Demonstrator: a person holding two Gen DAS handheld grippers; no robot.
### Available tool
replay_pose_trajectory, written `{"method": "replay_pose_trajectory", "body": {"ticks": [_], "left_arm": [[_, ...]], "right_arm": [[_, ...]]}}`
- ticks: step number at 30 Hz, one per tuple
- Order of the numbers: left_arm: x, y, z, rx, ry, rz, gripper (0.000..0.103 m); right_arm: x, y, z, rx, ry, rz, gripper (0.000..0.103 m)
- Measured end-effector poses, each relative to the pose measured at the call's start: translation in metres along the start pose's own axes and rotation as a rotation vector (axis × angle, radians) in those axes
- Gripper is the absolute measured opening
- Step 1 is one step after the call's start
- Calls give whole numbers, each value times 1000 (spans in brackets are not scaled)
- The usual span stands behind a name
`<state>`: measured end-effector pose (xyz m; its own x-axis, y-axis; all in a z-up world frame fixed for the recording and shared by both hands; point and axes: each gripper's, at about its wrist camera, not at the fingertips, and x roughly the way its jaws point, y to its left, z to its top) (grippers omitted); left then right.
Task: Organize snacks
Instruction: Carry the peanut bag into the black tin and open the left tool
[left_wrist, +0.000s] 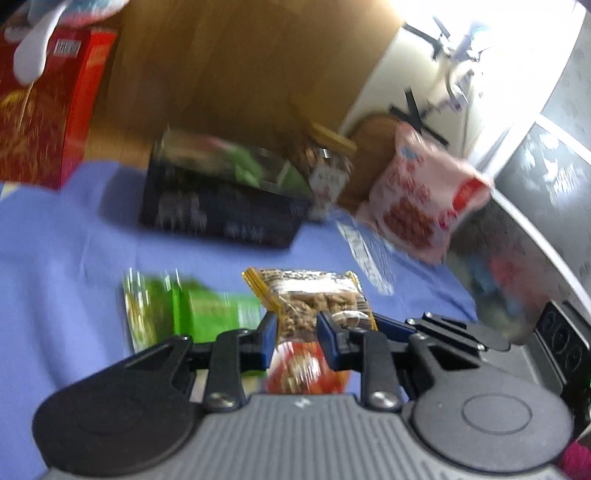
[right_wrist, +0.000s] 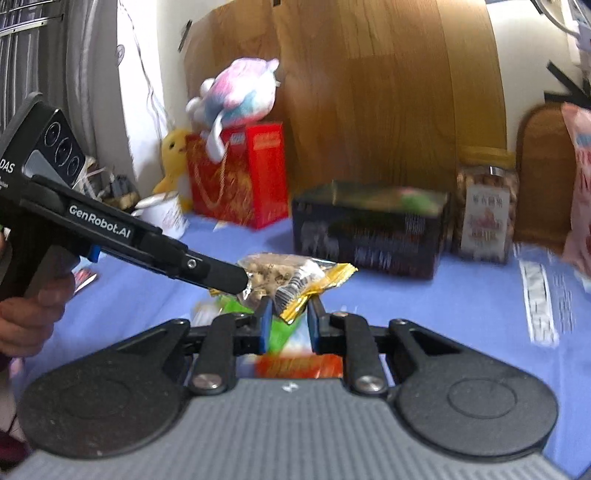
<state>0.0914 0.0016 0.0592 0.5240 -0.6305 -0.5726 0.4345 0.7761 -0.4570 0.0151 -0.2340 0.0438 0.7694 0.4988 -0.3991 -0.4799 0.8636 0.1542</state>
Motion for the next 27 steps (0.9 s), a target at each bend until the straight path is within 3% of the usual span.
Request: {"method": "replay_pose_trajectory", "body": {"ticks": [5,10,15,18,21,27], "left_arm": [[26,15,58,2,-57,31,23],[65,34,108,8,-89,89,24],[106,60,128,-20,-66,152,26],[124,64,131,-8,-50,197,31],[126,63,130,3,-55,203,34],[78,55,114,30,-120,170,34]], "right_arm": [[43,-25,41,-8,-46,-16,23],[101,-62,81,46,-38,-22,23],[150,-83,93,65,26,-35,24],[169,-89,93,62,59,-69,30],[171,-91,93,60,45,-92,40],[119,-88,86,99,-46,-55,40]]}}
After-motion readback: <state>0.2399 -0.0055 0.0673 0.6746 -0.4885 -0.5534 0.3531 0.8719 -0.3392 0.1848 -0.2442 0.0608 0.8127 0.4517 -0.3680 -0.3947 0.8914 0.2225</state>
